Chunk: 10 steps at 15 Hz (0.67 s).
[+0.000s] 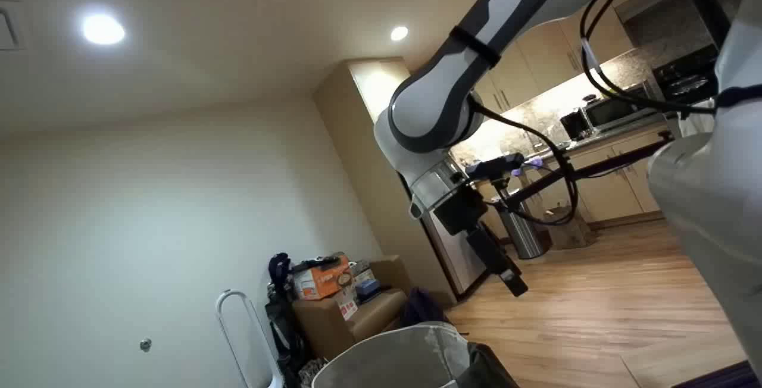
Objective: Pick the white shorts on the sofa and put them in the laundry bag
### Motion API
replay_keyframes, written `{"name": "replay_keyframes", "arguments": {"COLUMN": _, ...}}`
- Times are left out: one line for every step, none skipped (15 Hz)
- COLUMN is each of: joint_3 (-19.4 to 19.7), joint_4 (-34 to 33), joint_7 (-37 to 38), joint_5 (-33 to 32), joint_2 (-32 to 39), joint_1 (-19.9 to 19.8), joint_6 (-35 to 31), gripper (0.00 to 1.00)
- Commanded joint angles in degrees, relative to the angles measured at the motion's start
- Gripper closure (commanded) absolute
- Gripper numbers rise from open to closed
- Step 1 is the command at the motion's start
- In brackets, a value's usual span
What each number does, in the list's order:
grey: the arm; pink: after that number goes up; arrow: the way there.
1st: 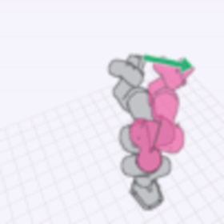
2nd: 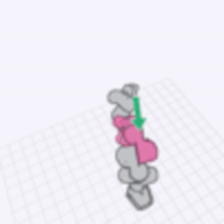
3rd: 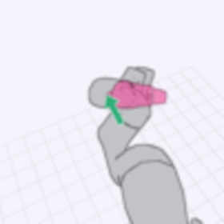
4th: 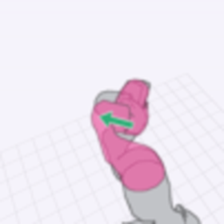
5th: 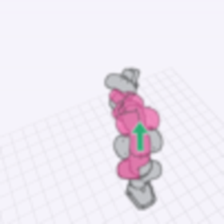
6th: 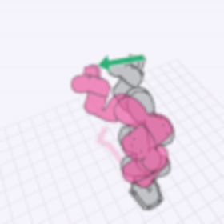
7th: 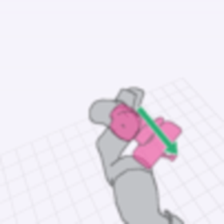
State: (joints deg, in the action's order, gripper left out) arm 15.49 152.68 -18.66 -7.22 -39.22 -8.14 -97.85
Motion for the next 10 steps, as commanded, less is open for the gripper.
{"name": "replay_keyframes", "arguments": {"joint_3": -0.2, "joint_4": -0.1, "joint_7": -0.1, "joint_5": 0.1, "joint_2": 0.0, "joint_1": -0.2, "joint_6": 0.1, "gripper": 0.00}}
{"name": "replay_keyframes", "arguments": {"joint_3": -0.3, "joint_4": -0.3, "joint_7": -0.8, "joint_5": 0.1, "joint_2": 0.9, "joint_1": 0.4, "joint_6": -1.0, "gripper": 0.00}}
{"name": "replay_keyframes", "arguments": {"joint_3": -0.3, "joint_4": -0.5, "joint_7": -1.8, "joint_5": 0.2, "joint_2": 1.4, "joint_1": 1.2, "joint_6": -1.9, "gripper": 0.00}}
{"name": "replay_keyframes", "arguments": {"joint_3": -0.7, "joint_4": -0.5, "joint_7": -2.7, "joint_5": -0.2, "joint_2": 2.1, "joint_1": 2.0, "joint_6": -3.5, "gripper": 0.00}}
{"name": "replay_keyframes", "arguments": {"joint_3": -1.0, "joint_4": -0.5, "joint_7": -3.6, "joint_5": -0.5, "joint_2": 2.9, "joint_1": 2.9, "joint_6": -5.1, "gripper": 0.00}}
{"name": "replay_keyframes", "arguments": {"joint_3": -0.9, "joint_4": -0.4, "joint_7": -5.8, "joint_5": 0.2, "joint_2": 4.1, "joint_1": 4.6, "joint_6": -6.7, "gripper": 0.00}}
{"name": "replay_keyframes", "arguments": {"joint_3": -0.9, "joint_4": -0.3, "joint_7": -7.7, "joint_5": 0.5, "joint_2": 5.2, "joint_1": 6.0, "joint_6": -8.0, "gripper": 0.00}}
{"name": "replay_keyframes", "arguments": {"joint_3": -1.0, "joint_4": 0.0, "joint_7": -9.5, "joint_5": 0.8, "joint_2": 6.7, "joint_1": 7.5, "joint_6": -9.8, "gripper": 0.00}}
{"name": "replay_keyframes", "arguments": {"joint_3": -1.4, "joint_4": 0.7, "joint_7": -10.8, "joint_5": 1.2, "joint_2": 8.1, "joint_1": 9.1, "joint_6": -12.5, "gripper": 0.00}}
{"name": "replay_keyframes", "arguments": {"joint_3": -1.5, "joint_4": 1.1, "joint_7": -12.6, "joint_5": 1.8, "joint_2": 9.6, "joint_1": 10.6, "joint_6": -14.8, "gripper": 0.00}}
